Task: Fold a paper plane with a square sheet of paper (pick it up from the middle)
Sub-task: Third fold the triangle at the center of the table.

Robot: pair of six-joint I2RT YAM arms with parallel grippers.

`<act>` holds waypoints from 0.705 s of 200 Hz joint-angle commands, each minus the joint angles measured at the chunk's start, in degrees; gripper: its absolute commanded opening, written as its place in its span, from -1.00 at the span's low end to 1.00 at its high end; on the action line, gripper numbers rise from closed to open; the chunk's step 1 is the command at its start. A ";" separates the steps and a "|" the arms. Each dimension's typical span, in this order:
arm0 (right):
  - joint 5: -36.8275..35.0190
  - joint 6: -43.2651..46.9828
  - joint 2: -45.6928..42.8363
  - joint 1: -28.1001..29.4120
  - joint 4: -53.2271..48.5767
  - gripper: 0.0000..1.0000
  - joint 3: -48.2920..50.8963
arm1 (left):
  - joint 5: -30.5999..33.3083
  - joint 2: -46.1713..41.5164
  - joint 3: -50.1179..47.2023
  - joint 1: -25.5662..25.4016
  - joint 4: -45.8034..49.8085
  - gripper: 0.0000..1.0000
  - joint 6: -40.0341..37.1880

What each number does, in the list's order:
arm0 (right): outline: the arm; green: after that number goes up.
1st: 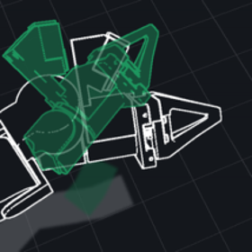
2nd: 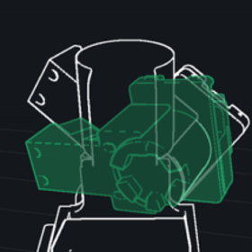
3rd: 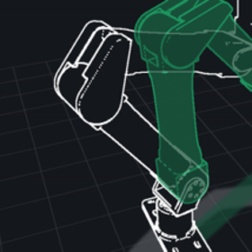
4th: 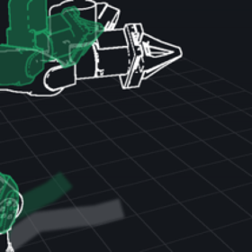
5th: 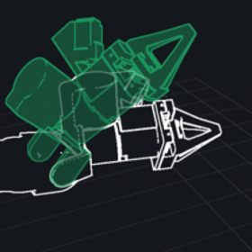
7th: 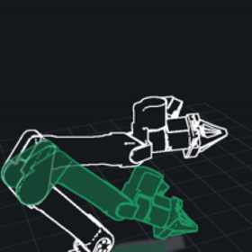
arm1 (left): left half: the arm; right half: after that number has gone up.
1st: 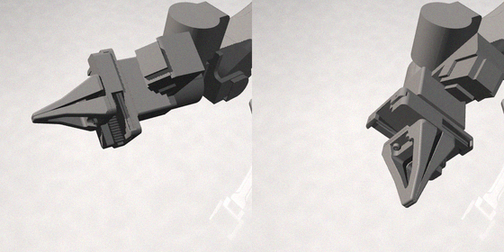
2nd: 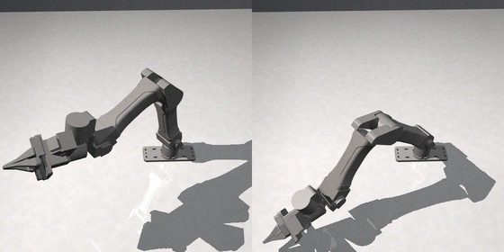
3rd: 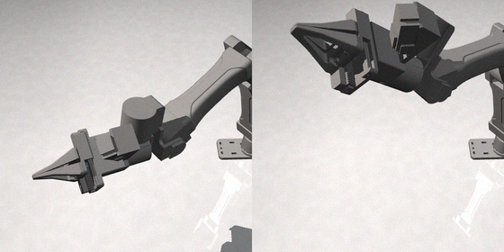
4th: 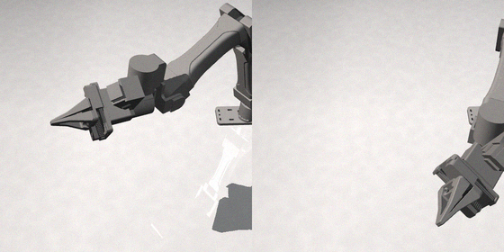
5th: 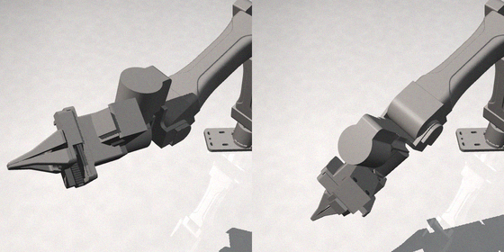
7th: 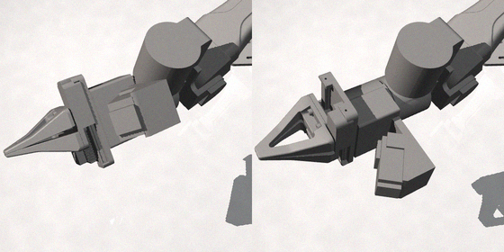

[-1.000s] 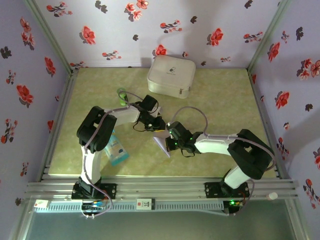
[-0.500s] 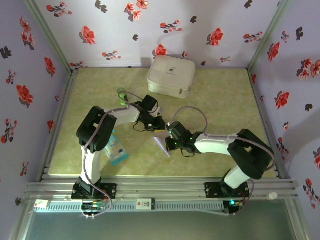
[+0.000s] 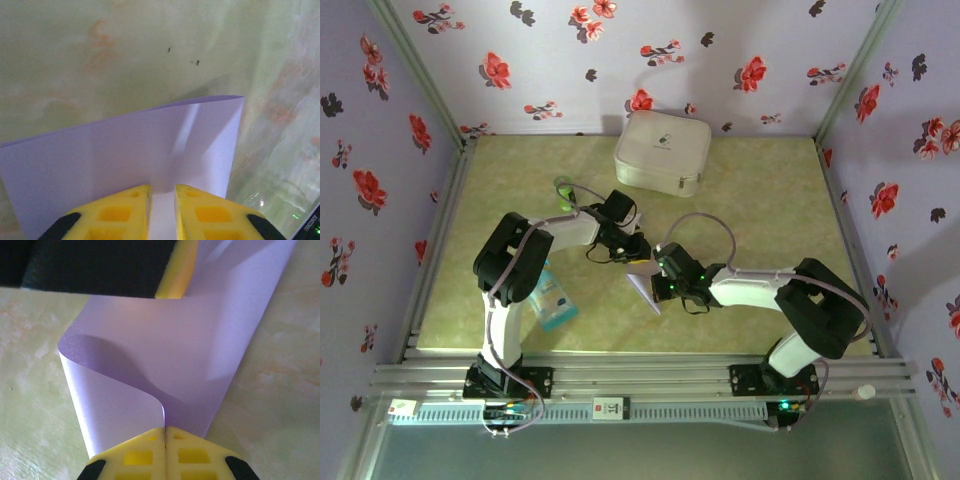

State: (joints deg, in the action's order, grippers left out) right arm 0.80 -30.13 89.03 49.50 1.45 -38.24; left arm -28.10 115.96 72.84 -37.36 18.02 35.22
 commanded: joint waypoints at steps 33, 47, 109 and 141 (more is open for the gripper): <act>-0.80 -1.51 0.76 -0.44 0.66 -1.00 0.38 | 1.27 -0.90 -1.38 -0.43 0.88 -0.60 0.45; -0.75 -1.64 0.76 -0.38 0.87 -1.00 0.64 | 1.26 -0.92 -1.45 -0.43 0.80 -0.60 0.46; -0.80 -2.17 0.53 -0.40 1.56 -1.00 1.82 | 1.31 -1.14 -1.38 -0.43 0.37 -0.60 0.89; -0.54 -2.47 0.80 -0.37 2.37 -1.00 2.20 | 1.33 -1.25 -0.79 -0.43 0.44 -0.60 0.99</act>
State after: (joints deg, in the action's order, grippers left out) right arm 0.82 -31.38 89.06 49.50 2.35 -36.88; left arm -28.10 115.85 72.58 -37.36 17.63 35.64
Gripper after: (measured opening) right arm 0.046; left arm 0.200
